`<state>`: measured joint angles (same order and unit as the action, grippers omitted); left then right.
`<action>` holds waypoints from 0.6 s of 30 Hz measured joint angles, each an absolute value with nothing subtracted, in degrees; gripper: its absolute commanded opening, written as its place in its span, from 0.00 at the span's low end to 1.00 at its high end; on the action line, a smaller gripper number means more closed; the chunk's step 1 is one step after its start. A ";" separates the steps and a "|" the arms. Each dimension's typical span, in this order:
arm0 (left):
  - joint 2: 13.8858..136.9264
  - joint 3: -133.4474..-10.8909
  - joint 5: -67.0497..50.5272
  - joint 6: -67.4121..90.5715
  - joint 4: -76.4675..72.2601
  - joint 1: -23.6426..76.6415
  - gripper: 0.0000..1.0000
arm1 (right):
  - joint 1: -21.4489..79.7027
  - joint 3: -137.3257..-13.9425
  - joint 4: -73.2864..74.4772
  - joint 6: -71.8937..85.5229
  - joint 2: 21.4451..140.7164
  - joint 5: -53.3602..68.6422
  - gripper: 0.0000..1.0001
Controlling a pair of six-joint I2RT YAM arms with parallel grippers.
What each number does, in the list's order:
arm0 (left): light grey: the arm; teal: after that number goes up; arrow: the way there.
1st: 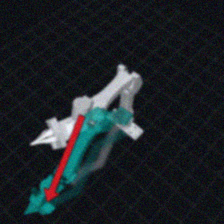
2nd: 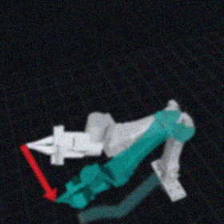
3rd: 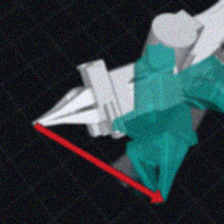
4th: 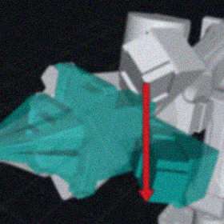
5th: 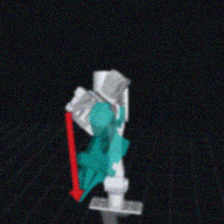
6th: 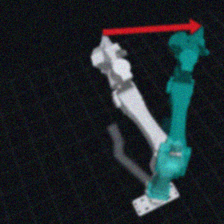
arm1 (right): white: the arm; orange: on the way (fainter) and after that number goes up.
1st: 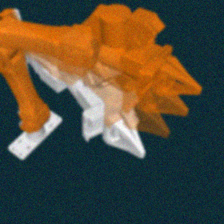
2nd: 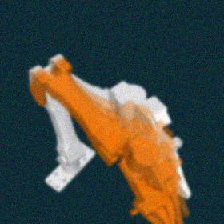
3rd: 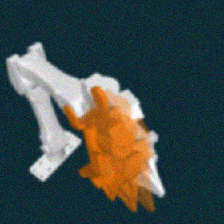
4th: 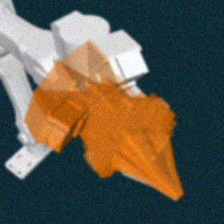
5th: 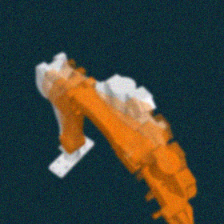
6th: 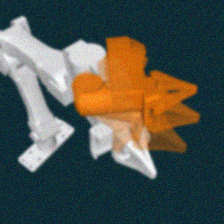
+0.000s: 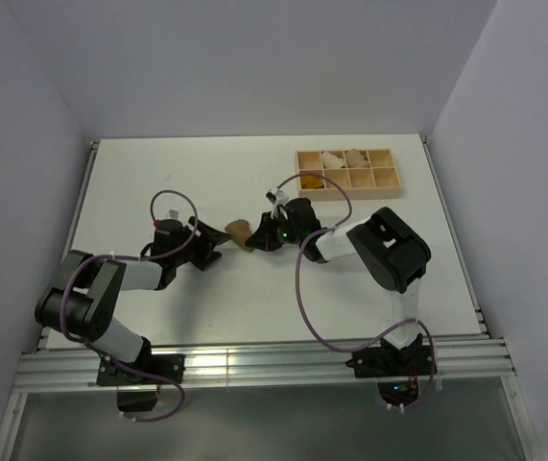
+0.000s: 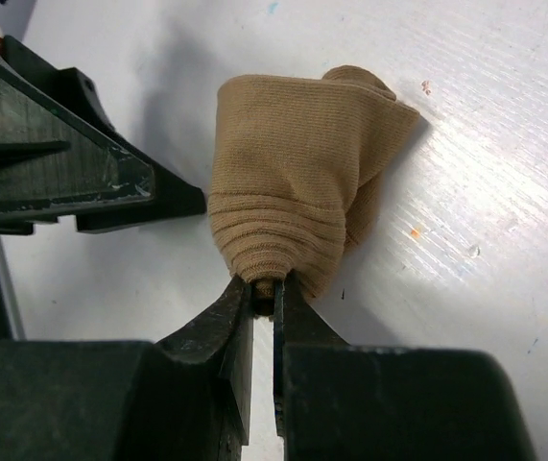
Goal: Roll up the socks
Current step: Roll the sock at the center of the board.
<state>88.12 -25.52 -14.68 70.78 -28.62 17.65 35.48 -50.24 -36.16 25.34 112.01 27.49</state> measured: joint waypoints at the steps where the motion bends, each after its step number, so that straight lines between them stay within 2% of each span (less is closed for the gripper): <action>1: 89.12 -25.52 -15.31 70.78 -30.22 17.65 0.75 | 35.16 -50.54 -36.05 26.04 112.31 28.27 0.00; 7: 93.60 -26.98 -17.17 70.63 -35.88 17.65 0.77 | 34.83 -52.42 -35.14 28.34 113.78 31.18 0.00; 11: 95.79 -28.75 -17.32 69.93 -37.60 17.65 0.84 | 34.54 -53.12 -35.09 29.65 114.61 32.77 0.00; 18: 98.41 -30.81 -17.30 69.17 -39.66 17.23 0.85 | 33.61 -53.25 -34.61 31.14 114.72 34.28 0.00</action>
<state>98.41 -30.81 -17.30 69.17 -39.66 17.23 33.61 -53.25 -34.61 31.14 114.72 34.28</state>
